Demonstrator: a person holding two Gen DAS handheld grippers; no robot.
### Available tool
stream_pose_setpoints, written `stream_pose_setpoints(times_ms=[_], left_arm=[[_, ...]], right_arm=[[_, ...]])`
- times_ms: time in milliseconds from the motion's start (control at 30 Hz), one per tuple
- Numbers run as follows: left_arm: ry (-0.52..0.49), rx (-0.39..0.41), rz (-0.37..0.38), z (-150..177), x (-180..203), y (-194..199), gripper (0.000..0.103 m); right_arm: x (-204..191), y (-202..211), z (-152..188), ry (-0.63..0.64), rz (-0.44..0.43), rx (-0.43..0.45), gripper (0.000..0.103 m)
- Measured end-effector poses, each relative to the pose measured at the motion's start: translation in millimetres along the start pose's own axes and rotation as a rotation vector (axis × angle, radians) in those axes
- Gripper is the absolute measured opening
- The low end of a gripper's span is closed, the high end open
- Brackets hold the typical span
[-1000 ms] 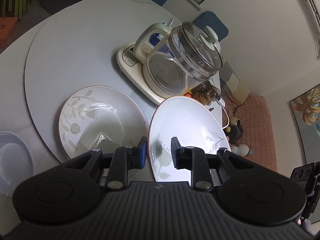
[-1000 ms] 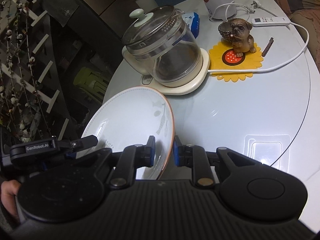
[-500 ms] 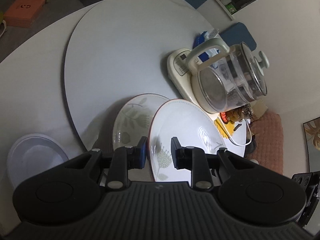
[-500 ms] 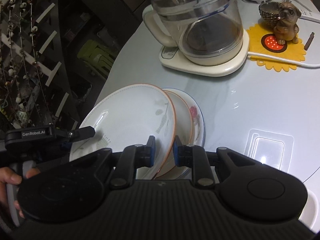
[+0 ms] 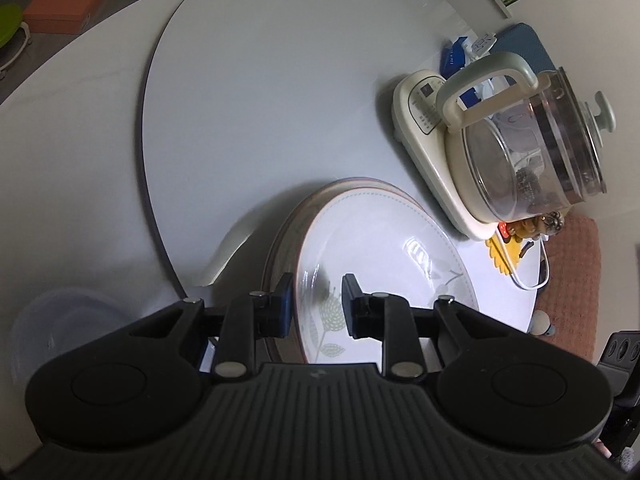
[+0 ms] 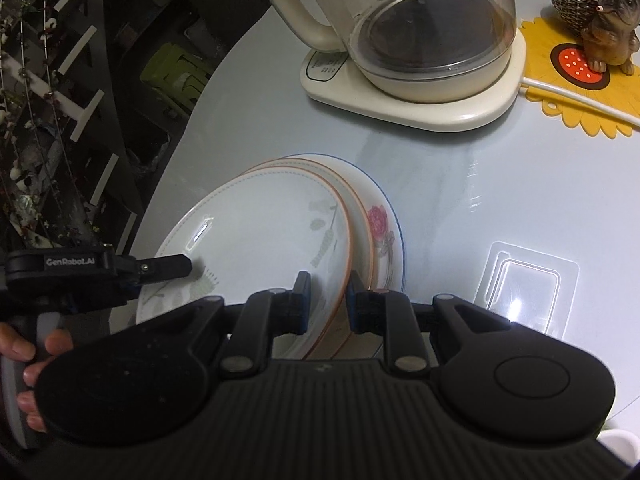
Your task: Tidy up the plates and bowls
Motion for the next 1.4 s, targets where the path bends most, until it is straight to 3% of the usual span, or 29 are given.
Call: stream_pose_setpoints(times_ms=[600,1167,1400], left_arm=[[-0.120,-0.106,-0.081,-10.6,12.5,-18.1,0.029],[0.075,-0.228,-0.038,-9.0,-1.3,-17.8,0.030],[0.108,-0.236,-0.020,-8.4,-3.7,-19.3,0.030]], right_arm=[[3.9,-14.2,-10.6,0.021,0.031,-0.023,0.021],[6.5,-15.6,-12.9,-0.083,0.052,-0.048,0.021],[17.6,-13.8,-9.1,-0.234,0.022,-0.081,0.023]])
Point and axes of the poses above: each gripper's, at about its wrist camera, not at the fingertips, and y roughly against the way its jaws point, x to its right, z to its underside, the point moved 6 cm from there along -y, roughly the way its jaws point, and after that the axes turned 1 degree about -x, right-handed, at the moved point
